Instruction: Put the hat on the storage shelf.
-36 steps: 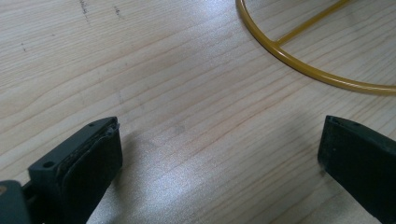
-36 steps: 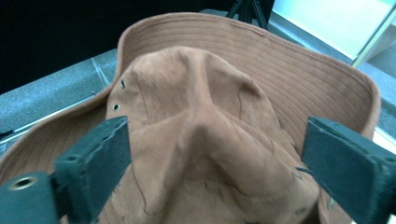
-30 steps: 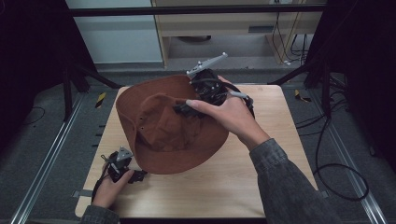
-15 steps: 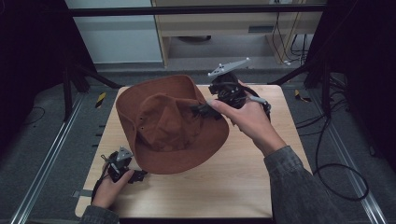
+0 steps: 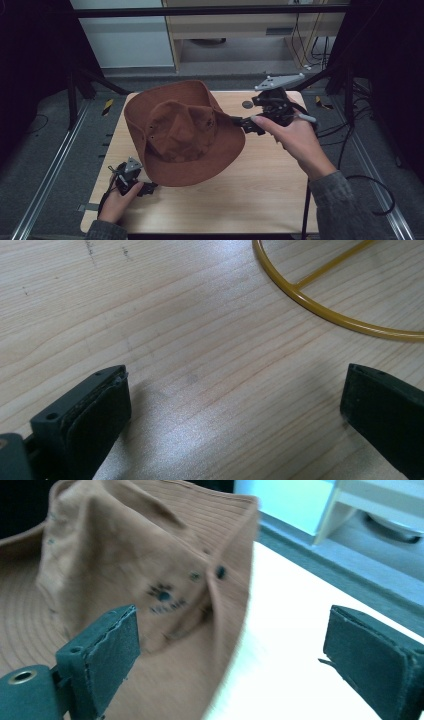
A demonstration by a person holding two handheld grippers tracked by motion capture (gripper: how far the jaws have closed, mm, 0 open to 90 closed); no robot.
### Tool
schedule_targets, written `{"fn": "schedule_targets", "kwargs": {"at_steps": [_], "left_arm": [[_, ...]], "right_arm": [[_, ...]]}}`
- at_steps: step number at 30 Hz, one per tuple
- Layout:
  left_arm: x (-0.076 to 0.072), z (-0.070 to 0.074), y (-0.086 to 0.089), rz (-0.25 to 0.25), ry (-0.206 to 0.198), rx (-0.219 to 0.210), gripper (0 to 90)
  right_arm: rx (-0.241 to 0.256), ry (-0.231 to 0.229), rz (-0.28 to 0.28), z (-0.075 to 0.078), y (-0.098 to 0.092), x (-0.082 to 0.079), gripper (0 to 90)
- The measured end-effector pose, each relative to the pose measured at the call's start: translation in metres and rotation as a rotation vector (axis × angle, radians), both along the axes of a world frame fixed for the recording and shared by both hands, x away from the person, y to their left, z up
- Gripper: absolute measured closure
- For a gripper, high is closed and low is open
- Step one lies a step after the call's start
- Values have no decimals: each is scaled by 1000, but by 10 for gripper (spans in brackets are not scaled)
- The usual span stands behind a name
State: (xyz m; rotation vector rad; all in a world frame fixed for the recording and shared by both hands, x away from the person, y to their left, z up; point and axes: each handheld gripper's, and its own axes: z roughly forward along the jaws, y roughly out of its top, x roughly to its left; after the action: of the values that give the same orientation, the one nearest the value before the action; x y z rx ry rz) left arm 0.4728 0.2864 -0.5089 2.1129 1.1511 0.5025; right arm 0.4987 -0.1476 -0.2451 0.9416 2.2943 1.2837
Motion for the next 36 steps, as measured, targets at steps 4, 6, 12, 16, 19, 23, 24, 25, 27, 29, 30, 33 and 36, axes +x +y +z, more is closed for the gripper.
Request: {"fn": "schedule_targets", "kwargs": {"at_steps": [4, 6, 12, 16, 19, 23, 24, 25, 27, 29, 30, 33, 36], "left_arm": [[0, 0, 0, -4, -1, 5, 0], [0, 0, 0, -3, -1, 5, 0], [0, 0, 0, -2, -1, 5, 0], [0, 0, 0, -2, -1, 5, 0], [0, 0, 0, -2, -1, 5, 0], [0, 0, 0, -2, -1, 5, 0], [0, 0, 0, -2, -1, 5, 0], [0, 0, 0, -2, -1, 6, 0], [0, 0, 0, -2, -1, 6, 0], [0, 0, 0, -2, -1, 6, 0], [0, 0, 0, -2, -1, 5, 0], [0, 0, 0, -1, -1, 5, 0], [0, 0, 0, 0, -1, 5, 0]], "right_arm": [[11, -19, -54, -8, -26, -9, 118], [22, -22, -65, -10, -31, -12, 126], [17, -15, -109, -38, -63, -28, 134], [-13, 10, -109, -62, -76, -36, 123], [-25, 20, -111, -78, -80, -40, 122], [-20, 60, -137, -123, -88, -44, 117], [-20, 60, -137, -123, -88, -44, 117], [-23, 90, -145, -140, -89, -42, 107], [-33, 104, -147, -155, -88, -40, 107], [-50, 126, -150, -170, -87, -37, 102], [-50, 126, -150, -170, -87, -37, 102], [-60, 130, -172, -190, -85, -34, 113], [-57, 157, -204, -213, -84, -30, 110]]}}
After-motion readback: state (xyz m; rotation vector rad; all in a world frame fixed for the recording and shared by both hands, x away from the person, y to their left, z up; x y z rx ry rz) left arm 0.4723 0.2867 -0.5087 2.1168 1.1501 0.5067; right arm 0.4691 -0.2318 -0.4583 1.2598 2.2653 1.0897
